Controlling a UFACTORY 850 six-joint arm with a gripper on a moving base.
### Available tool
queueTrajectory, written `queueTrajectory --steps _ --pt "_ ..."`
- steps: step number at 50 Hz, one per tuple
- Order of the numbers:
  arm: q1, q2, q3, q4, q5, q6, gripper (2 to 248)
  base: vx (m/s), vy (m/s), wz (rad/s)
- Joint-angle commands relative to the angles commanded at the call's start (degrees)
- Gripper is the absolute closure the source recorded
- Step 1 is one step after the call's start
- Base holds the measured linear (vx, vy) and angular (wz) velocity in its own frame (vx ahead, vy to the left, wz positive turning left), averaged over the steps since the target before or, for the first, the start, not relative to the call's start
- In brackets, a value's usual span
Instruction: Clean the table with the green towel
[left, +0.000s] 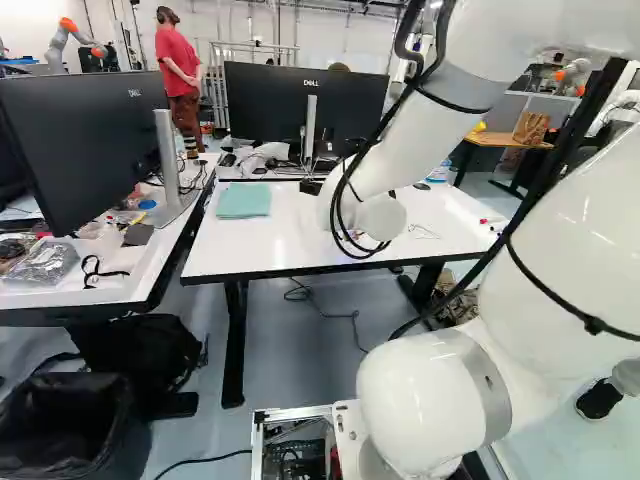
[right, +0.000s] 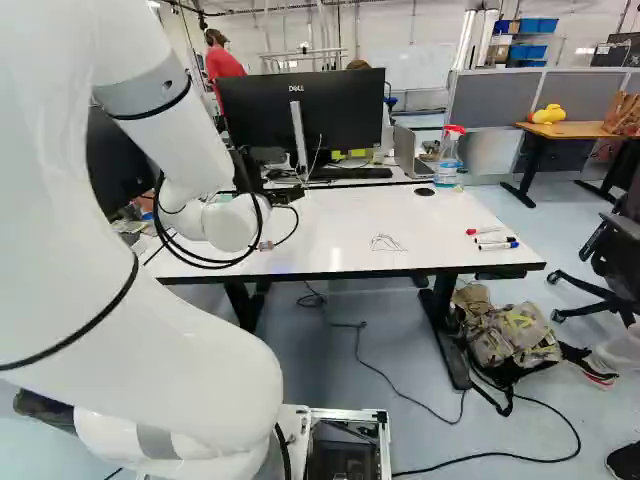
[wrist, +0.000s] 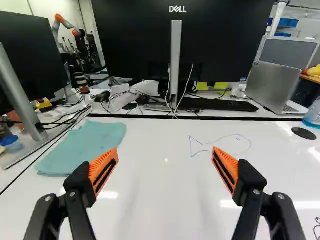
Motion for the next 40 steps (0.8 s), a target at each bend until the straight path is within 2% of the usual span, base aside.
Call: queueTrajectory --steps 13,40 --pt "1.75 -2.04 -3.75 0.0 0.0 0.0 3 0.0 0.0 0.0" --pt "5.25 -9.24 -10.97 0.0 0.0 0.0 3 0.0 0.0 0.0"
